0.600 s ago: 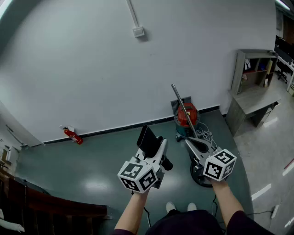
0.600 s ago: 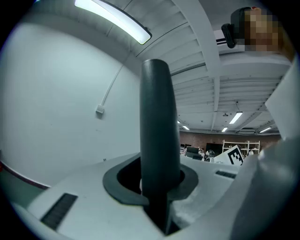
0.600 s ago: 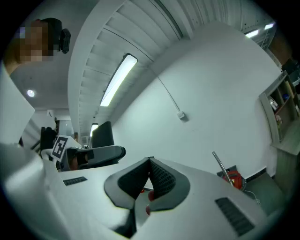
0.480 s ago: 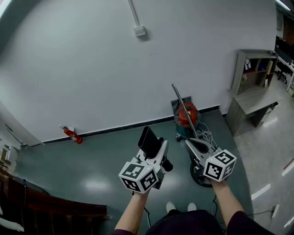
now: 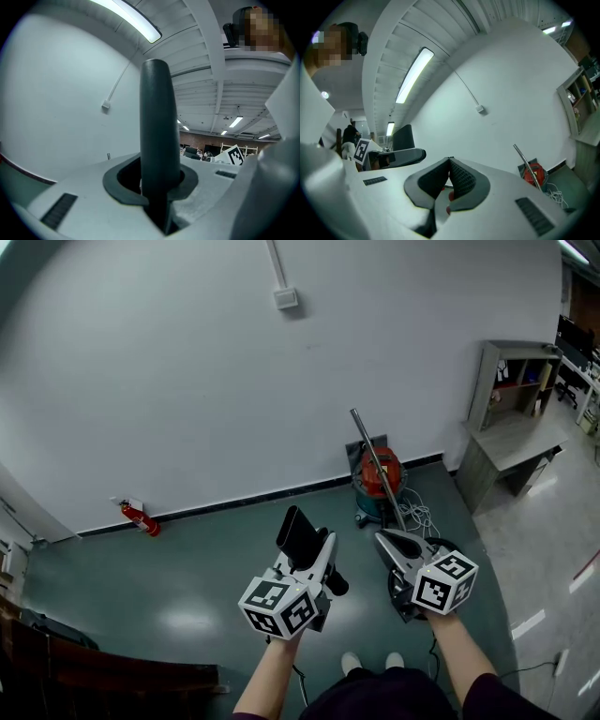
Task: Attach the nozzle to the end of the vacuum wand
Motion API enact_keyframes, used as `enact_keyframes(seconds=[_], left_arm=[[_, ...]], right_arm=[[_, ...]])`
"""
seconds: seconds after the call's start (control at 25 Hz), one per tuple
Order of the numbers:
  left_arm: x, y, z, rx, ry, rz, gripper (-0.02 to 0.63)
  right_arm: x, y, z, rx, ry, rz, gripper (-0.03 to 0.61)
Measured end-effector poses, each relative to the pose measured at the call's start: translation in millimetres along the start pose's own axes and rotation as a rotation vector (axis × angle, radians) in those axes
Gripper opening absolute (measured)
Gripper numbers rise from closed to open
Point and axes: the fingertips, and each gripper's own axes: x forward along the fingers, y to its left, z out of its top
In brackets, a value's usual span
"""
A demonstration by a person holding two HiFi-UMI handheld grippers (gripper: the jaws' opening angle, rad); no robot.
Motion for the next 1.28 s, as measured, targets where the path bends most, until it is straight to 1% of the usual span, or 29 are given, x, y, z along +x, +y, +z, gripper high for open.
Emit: enact_keyframes(seconds=[0.2, 0.32, 0.52, 0.88, 1.28], left_arm=[[6, 14, -4, -0.021, 0.007, -0.016, 0.061], [15, 22, -11, -0.028, 0.021, -0.024, 0.061], [42, 35, -15, -0.039, 0.037, -0.025, 0.061], [112, 70, -12, -0.064, 0.051, -0.019, 0.061], [184, 86, -7, -0.062, 0.075, -0.004, 0.061]], right_arm=[[4, -8, -6, -0.003, 0.004, -0.042, 0.018], [5, -23, -10, 0.015, 0.006, -0.071, 0.018], [12, -55, -7, 0.041, 0.007, -0.093, 0.018], [50, -121, 8, 0.069, 0.016, -0.097, 0.018], [71, -192, 28, 0.109, 0.027, -0.087, 0.018]])
